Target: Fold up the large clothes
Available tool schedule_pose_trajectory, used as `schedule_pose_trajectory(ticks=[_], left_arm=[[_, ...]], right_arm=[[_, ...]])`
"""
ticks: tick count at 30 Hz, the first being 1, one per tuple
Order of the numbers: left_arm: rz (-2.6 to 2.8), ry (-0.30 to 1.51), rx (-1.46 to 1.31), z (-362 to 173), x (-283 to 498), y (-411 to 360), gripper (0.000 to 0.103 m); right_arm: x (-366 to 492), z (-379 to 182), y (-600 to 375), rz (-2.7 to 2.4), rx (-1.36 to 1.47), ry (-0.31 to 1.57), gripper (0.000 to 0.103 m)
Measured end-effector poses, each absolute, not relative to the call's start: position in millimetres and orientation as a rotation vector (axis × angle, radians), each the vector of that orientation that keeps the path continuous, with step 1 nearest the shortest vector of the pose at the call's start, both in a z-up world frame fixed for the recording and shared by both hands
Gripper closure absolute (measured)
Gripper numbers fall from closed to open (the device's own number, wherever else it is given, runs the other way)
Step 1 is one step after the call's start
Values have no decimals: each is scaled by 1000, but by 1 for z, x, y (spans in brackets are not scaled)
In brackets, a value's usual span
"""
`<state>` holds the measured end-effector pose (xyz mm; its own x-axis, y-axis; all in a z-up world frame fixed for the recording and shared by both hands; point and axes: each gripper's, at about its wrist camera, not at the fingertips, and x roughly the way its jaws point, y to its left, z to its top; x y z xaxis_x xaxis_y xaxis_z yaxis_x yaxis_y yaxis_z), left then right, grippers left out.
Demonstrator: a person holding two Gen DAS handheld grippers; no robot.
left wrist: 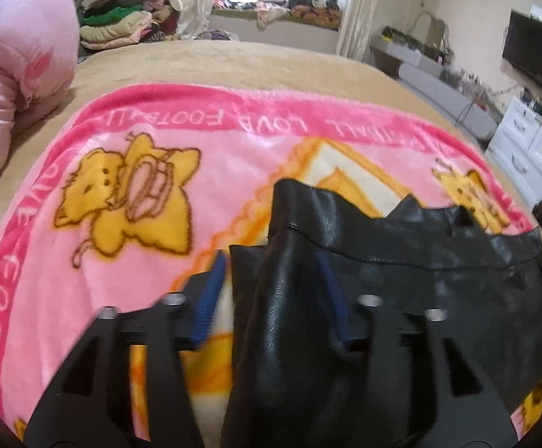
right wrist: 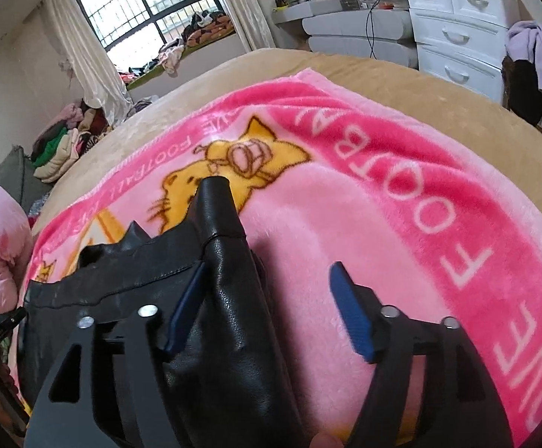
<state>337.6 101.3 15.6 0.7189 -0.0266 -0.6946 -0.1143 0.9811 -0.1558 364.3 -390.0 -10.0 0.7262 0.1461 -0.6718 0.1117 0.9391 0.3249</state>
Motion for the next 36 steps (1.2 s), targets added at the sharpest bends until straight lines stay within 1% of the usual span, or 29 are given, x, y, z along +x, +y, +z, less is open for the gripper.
schedule_pose_trajectory(ticks=[2, 3, 5, 7, 8, 12, 14, 16, 19, 20, 21, 22, 23, 24, 25, 26, 28, 33, 36], left_arm=[[32, 757, -225, 20, 328, 107, 41], [30, 756, -230, 20, 325, 109, 38], [19, 759, -256, 20, 315, 113, 29], [-8, 774, -293, 16, 307, 117, 28], [-27, 790, -320, 12, 303, 120, 23], [-102, 849, -433, -10, 290, 126, 21], [-125, 872, -494, -20, 285, 129, 18], [-148, 886, -564, -30, 281, 130, 17], [-148, 916, -562, -38, 280, 124, 17], [-150, 922, -572, -41, 279, 121, 18], [-148, 921, -578, -43, 278, 121, 21], [-148, 914, -588, -43, 276, 119, 32], [-144, 913, -596, -44, 274, 117, 37], [-133, 909, -588, -43, 273, 115, 38], [-125, 904, -569, -42, 271, 113, 43], [-114, 904, -547, -40, 268, 108, 47], [-99, 903, -533, -37, 263, 105, 51], [-81, 885, -527, -29, 230, 101, 54], [-93, 883, -530, -31, 218, 102, 53]], right_arm=[[361, -3, -391, 39, 353, 752, 23], [359, 1, -391, 58, 348, 748, 23], [354, 7, -389, 70, 332, 741, 18], [347, 10, -387, 85, 310, 734, 18], [342, 11, -387, 88, 302, 733, 18], [324, 7, -390, 133, 355, 754, 18], [313, 2, -393, 162, 395, 765, 18], [306, -4, -393, 182, 409, 809, 18], [295, -11, -394, 230, 441, 843, 18], [291, -15, -395, 241, 462, 862, 18], [288, -19, -396, 245, 478, 876, 18], [283, -25, -398, 254, 501, 896, 20], [281, -30, -398, 258, 517, 908, 30], [278, -34, -398, 259, 530, 917, 35], [275, -37, -397, 265, 529, 923, 42], [272, -37, -396, 267, 518, 917, 54], [271, -37, -393, 313, 536, 917, 68], [268, -34, -395, 341, 541, 933, 69], [266, -28, -392, 321, 476, 946, 68]])
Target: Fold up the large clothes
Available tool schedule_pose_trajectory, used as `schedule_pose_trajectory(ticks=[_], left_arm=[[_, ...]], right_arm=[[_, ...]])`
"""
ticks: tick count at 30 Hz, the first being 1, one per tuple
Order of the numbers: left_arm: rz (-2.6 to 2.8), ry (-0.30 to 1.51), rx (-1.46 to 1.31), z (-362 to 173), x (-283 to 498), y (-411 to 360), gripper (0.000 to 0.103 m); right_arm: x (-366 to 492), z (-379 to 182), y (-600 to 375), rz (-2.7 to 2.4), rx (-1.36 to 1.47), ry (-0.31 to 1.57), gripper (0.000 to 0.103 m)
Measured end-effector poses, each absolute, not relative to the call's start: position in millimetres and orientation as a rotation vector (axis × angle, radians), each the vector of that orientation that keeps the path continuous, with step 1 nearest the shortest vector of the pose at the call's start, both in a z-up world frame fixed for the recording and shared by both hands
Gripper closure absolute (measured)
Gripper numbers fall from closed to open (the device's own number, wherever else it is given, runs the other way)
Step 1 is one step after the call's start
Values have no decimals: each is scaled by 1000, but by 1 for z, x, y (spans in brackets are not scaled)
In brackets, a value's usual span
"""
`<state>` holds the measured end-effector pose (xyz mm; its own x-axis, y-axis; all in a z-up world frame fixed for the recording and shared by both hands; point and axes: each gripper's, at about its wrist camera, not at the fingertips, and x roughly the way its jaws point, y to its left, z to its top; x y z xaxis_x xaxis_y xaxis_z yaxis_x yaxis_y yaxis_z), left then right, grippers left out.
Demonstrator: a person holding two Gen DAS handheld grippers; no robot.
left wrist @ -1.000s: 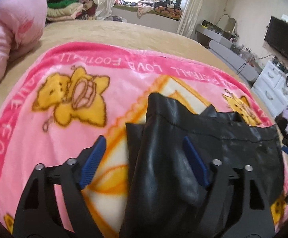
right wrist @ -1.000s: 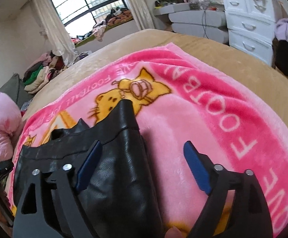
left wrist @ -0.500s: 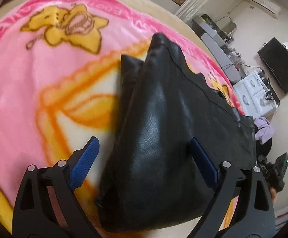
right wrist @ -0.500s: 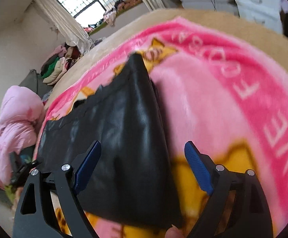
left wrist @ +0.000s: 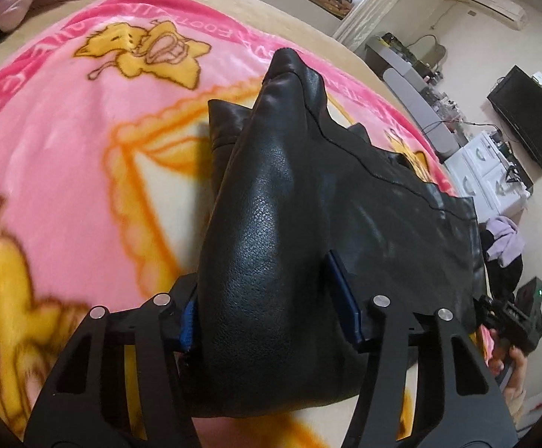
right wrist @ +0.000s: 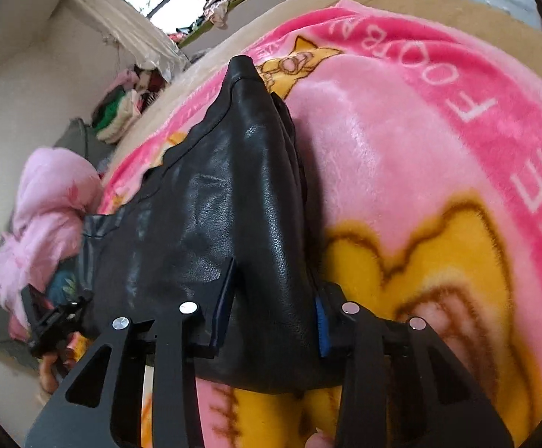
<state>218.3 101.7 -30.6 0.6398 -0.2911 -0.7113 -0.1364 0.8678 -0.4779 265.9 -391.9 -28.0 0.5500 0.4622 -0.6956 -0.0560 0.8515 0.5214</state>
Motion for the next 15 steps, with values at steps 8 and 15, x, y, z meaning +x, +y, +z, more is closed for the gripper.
schedule_pose_trajectory(ticks=[8, 15], left_arm=[[-59, 847, -499, -14, 209, 105, 44], [19, 744, -292, 29, 186, 84, 43]], right_arm=[[248, 6, -378, 175, 265, 860, 34], [218, 56, -343, 290, 192, 647, 67]])
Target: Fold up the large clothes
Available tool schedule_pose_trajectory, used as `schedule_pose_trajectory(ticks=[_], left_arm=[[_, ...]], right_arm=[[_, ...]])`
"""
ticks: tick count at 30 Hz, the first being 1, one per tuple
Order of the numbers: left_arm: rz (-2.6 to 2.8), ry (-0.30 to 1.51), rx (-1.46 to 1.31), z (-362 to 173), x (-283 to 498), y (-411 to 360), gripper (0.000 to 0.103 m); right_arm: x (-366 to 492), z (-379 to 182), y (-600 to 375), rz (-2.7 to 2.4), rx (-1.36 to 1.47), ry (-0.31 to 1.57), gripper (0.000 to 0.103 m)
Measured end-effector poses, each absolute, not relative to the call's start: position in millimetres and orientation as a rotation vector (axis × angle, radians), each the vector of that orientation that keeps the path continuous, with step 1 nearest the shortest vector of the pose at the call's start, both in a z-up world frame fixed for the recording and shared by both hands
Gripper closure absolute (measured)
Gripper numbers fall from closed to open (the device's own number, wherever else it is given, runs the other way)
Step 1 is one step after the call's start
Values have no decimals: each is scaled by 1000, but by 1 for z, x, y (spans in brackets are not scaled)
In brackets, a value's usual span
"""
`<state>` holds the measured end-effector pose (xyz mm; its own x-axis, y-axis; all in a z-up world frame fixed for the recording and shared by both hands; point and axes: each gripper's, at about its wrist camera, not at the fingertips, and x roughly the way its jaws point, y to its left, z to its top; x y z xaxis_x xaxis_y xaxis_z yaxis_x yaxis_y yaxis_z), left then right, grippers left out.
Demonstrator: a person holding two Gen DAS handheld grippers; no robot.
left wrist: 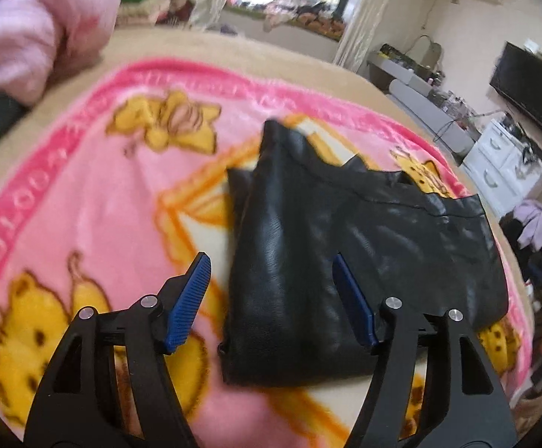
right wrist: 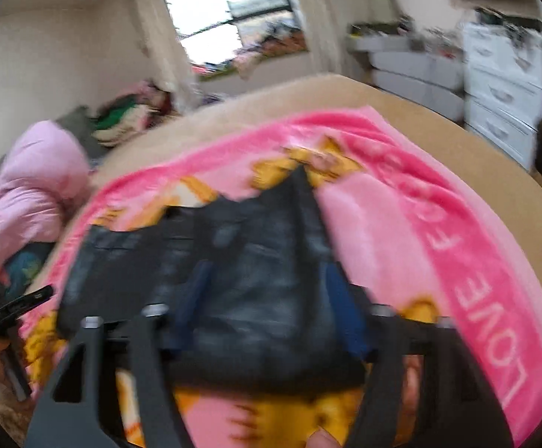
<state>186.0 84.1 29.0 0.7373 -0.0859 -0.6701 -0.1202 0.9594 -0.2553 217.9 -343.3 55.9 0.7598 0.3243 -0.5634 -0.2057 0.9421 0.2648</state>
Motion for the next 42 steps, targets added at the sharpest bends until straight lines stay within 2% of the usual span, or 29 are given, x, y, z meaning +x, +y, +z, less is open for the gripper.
schedule_pose_trajectory(ticks=[1, 5, 9, 18, 25, 27, 28, 32, 37, 42], left_arm=[[13, 738, -272, 33, 185, 78, 44], [-59, 735, -154, 40, 181, 34, 44], [-105, 792, -95, 24, 186, 5, 44], [-77, 899, -74, -23, 190, 10, 45], [-107, 876, -91, -15, 183, 15, 45], [-116, 864, -102, -7, 179, 19, 42], [-115, 852, -102, -2, 177, 22, 36], [-92, 805, -104, 12, 170, 31, 22], [-55, 780, -102, 18, 173, 48, 14], [-40, 790, -121, 10, 179, 61, 13]], right_arm=[[216, 59, -333, 319, 175, 641, 73], [214, 56, -286, 434, 91, 660, 73], [217, 30, -242, 475, -17, 751, 73], [216, -29, -217, 456, -75, 932, 74], [213, -22, -218, 440, -42, 911, 71], [207, -8, -217, 471, -12, 874, 71], [204, -3, -216, 479, -6, 853, 71], [195, 13, -200, 481, -30, 778, 59], [203, 8, -177, 457, -61, 785, 52], [216, -15, -160, 406, -102, 866, 53]])
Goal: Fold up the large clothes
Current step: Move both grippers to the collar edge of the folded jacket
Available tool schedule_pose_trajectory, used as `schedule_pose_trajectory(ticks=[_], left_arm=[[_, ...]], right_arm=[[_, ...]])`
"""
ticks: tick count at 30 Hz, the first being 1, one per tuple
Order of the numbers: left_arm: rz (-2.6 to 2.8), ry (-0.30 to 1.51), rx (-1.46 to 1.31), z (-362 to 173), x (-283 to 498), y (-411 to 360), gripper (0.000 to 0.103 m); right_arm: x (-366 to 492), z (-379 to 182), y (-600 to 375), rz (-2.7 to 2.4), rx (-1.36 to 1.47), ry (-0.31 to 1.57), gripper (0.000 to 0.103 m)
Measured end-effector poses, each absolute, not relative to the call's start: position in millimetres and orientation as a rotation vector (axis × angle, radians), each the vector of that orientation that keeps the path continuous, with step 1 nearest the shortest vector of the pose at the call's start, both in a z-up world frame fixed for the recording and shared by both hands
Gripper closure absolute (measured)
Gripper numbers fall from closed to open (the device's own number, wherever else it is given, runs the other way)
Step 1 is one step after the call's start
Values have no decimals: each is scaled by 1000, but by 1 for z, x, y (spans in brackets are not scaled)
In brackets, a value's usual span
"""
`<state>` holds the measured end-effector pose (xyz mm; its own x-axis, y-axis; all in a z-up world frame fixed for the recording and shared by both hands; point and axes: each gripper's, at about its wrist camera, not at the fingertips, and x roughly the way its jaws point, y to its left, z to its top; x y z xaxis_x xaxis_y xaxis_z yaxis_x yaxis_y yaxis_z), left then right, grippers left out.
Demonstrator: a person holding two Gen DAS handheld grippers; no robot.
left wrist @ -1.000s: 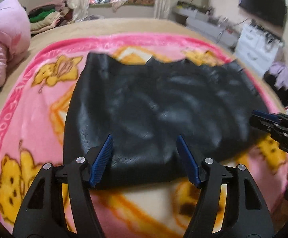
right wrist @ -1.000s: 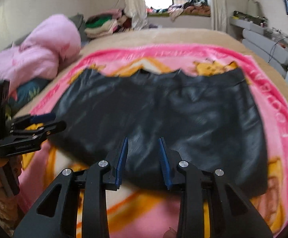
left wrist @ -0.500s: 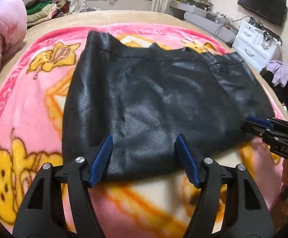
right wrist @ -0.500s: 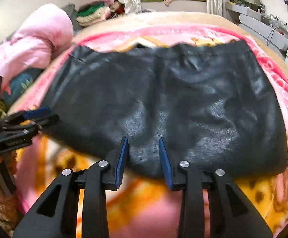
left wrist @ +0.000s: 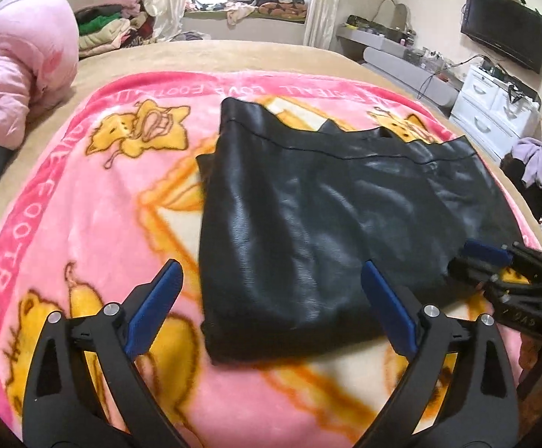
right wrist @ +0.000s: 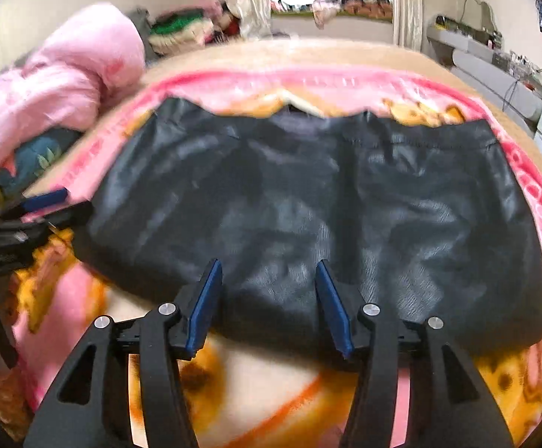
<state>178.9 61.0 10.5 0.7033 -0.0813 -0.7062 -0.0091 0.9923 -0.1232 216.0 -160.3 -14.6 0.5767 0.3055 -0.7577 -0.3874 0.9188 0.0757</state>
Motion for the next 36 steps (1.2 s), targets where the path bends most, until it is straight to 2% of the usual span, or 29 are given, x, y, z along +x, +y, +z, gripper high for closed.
schedule_pose_trajectory(ticks=[2, 7, 14, 21, 28, 36], left_arm=[[-41, 797, -131, 6, 181, 65, 11], [-49, 806, -184, -6, 188, 76, 11], [-92, 835, -249, -16, 204, 82, 10], [-135, 892, -302, -36, 221, 82, 10], [-151, 886, -317, -36, 224, 87, 9], [-95, 857, -345, -26, 228, 108, 9]], right_arm=[[222, -32, -155, 389, -136, 912, 53], [227, -34, -158, 394, -105, 926, 53], [251, 8, -160, 356, -78, 837, 54], [323, 13, -138, 263, -121, 858, 57], [381, -26, -130, 219, -114, 1017, 57], [374, -27, -131, 216, -114, 965, 56]])
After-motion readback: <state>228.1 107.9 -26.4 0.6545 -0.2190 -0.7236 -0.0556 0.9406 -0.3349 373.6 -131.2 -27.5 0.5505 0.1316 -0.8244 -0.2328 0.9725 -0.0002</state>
